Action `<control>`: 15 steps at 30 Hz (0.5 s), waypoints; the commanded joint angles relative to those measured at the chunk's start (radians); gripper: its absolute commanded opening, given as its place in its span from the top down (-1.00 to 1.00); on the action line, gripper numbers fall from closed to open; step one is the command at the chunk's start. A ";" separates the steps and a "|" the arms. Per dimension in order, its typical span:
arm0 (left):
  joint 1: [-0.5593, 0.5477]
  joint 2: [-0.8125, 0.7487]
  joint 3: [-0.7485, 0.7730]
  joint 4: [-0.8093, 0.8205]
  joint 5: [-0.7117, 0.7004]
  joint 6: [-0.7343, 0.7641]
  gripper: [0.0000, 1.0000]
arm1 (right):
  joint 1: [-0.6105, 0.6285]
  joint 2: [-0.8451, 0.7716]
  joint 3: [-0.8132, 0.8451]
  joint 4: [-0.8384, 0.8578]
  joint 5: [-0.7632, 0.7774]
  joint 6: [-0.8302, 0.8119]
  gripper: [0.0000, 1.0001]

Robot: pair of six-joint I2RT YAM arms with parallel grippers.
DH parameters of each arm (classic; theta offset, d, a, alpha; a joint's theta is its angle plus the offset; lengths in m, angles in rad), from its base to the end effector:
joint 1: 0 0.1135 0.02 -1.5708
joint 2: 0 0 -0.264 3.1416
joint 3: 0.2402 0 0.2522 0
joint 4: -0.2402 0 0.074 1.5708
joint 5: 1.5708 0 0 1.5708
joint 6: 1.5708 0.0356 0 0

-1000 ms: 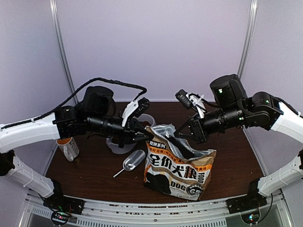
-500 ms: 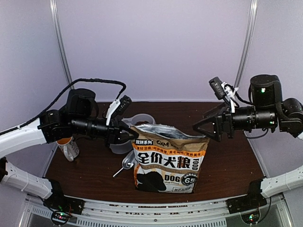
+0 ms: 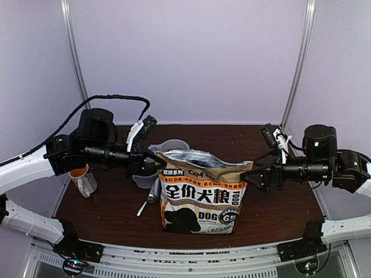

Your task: Serve the pet food

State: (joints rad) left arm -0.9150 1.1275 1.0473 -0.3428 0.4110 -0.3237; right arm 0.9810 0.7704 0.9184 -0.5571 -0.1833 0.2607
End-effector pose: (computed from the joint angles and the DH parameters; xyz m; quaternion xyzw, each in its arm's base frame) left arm 0.1430 -0.2092 0.3484 0.3455 0.7542 -0.4481 0.3333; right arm 0.0858 0.1399 0.3495 -0.3404 0.7614 0.3801 0.4000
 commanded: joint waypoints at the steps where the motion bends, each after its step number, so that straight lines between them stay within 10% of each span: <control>1: 0.020 -0.016 0.013 0.112 0.005 -0.016 1.00 | -0.007 0.025 -0.013 0.116 -0.037 -0.031 -0.85; 7: 0.041 -0.026 0.013 0.107 0.007 -0.012 1.00 | -0.011 0.077 0.008 0.120 -0.097 -0.071 -0.18; 10: 0.057 -0.050 0.030 0.076 0.021 -0.003 1.00 | -0.026 0.084 0.035 0.072 -0.087 -0.082 0.88; 15: 0.062 -0.079 0.123 -0.090 0.125 0.086 1.00 | -0.101 0.010 0.093 0.002 -0.022 -0.098 1.00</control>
State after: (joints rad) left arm -0.8780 1.1141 1.0618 -0.3962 0.4545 -0.3008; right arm 0.9451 0.8551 0.9291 -0.5053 -0.2653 0.1852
